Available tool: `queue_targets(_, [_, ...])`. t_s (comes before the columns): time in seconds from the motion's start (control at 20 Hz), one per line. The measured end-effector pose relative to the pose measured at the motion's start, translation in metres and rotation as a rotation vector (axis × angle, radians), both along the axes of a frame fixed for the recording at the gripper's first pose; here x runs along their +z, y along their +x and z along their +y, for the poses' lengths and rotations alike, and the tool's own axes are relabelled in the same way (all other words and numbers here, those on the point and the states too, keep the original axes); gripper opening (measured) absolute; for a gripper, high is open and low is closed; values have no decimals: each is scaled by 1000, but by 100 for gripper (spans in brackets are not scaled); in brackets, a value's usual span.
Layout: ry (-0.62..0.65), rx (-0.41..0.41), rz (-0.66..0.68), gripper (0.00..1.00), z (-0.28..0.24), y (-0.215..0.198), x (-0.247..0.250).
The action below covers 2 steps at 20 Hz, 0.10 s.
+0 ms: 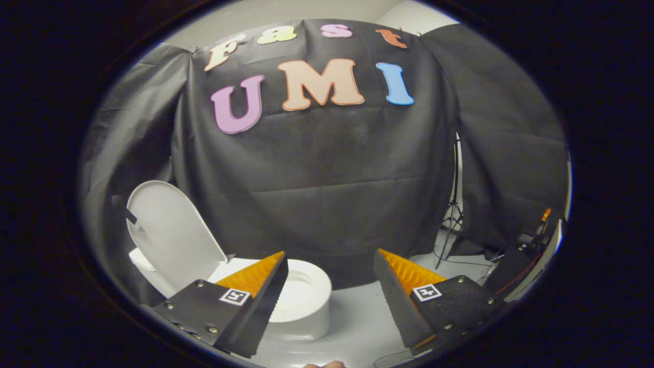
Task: Open the toilet lid.
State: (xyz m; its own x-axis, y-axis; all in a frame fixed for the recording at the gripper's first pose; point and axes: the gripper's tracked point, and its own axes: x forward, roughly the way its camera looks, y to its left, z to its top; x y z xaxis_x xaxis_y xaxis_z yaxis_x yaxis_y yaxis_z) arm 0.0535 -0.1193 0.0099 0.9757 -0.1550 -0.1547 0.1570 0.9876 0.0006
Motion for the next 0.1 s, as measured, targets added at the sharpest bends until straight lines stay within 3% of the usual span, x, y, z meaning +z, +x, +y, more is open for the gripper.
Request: queue_targets(0.1, [-32,-1,34,99,-34,-5,-4])
